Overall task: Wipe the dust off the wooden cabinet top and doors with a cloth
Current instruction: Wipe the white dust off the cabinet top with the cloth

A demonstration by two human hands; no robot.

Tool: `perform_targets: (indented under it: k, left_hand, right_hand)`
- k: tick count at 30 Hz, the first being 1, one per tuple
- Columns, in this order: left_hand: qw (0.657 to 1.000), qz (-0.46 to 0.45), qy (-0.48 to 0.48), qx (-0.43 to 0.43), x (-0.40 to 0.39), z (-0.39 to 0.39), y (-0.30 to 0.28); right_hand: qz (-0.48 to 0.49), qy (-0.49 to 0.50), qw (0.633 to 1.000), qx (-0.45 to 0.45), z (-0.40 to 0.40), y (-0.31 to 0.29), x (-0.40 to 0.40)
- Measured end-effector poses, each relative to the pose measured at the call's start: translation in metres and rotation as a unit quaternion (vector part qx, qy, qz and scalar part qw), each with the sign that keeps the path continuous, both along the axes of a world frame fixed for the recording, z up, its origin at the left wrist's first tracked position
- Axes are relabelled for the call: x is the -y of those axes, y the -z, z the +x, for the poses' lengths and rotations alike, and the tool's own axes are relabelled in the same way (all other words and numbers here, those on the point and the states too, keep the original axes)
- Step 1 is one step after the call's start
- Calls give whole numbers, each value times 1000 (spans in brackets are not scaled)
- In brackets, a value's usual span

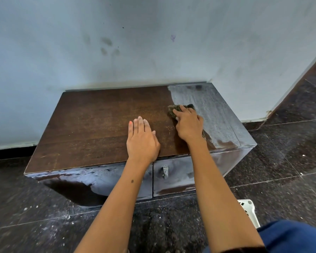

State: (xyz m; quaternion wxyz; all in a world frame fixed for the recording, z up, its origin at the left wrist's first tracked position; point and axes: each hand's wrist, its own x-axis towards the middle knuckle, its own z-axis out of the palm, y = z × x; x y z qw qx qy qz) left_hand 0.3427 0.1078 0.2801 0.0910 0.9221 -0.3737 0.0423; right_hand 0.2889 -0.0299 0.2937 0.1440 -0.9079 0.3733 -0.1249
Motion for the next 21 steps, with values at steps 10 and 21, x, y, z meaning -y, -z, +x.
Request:
perform_targets:
  k: [10,21]
  left_hand:
    - [1000,-17,6,-4,0,2,7]
    - [1000,-16,5,-13,-1,1,3]
  right_hand:
    - [-3,27,998,58,-82,13,-48]
    - [9,1,1000,12,4,-5,-3]
